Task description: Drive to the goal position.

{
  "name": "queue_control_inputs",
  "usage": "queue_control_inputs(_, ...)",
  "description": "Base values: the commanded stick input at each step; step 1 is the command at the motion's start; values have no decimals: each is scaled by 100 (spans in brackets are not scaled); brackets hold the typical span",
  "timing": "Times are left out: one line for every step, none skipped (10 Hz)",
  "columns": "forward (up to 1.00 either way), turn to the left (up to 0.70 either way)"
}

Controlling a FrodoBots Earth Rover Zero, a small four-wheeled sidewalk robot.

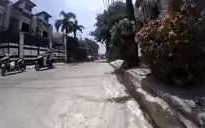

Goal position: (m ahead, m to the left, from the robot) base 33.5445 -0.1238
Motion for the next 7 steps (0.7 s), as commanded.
queue_control_inputs(100,0)
queue_control_inputs(100,0)
queue_control_inputs(100,0)
queue_control_inputs(100,-2)
queue_control_inputs(100,-29)
queue_control_inputs(100,-38)
queue_control_inputs(100,-10)
